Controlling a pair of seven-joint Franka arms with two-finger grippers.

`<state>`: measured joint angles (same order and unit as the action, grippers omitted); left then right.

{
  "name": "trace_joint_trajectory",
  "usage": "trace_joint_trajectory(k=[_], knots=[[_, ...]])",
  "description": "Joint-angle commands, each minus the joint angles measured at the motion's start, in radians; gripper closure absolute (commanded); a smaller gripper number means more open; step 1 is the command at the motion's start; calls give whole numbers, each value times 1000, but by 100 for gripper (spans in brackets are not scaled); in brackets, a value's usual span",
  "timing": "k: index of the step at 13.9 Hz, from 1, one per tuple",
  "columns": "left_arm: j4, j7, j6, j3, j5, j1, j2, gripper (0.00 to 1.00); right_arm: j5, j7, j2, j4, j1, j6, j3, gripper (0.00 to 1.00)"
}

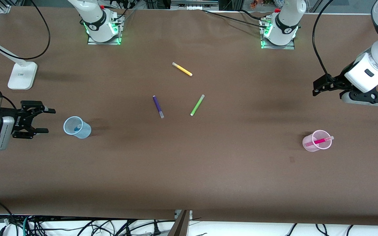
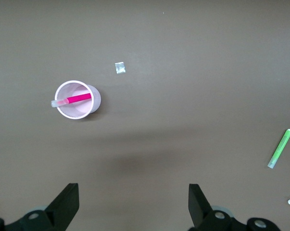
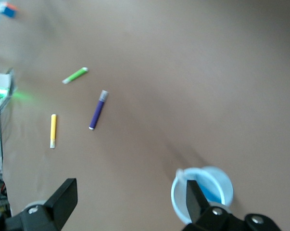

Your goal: Place pink and blue markers in matching cups

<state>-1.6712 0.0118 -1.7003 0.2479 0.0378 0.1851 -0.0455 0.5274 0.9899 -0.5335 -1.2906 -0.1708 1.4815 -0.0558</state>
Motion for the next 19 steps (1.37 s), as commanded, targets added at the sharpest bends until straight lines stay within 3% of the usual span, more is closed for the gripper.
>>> trace_joint_trajectory(k=[1, 2, 4, 7, 9, 12, 14, 19], knots=[[-21, 39, 1, -54, 13, -47, 29, 0, -154, -247, 90, 2, 1, -21, 63, 0], [-21, 42, 2, -123, 11, -111, 30, 0, -234, -337, 124, -3, 1, -23, 97, 0], [-22, 42, 5, -147, 11, -134, 32, 0, -364, -518, 187, -22, 5, -50, 157, 0], [-22, 42, 16, -209, 11, -205, 32, 0, -437, -738, 271, -74, 27, -98, 172, 0], [-22, 43, 19, -211, 10, -201, 32, 0, -504, -879, 325, -110, 63, -133, 172, 0], [-18, 43, 25, -211, 11, -197, 35, 0, -520, -1034, 395, -168, 79, -155, 174, 0], [-18, 57, 33, -213, 11, -197, 35, 0, -523, -1031, 447, -229, 80, -142, 174, 0], [-13, 94, 45, -213, 11, -197, 35, 0, -520, -989, 517, -237, 80, -144, 146, 0]])
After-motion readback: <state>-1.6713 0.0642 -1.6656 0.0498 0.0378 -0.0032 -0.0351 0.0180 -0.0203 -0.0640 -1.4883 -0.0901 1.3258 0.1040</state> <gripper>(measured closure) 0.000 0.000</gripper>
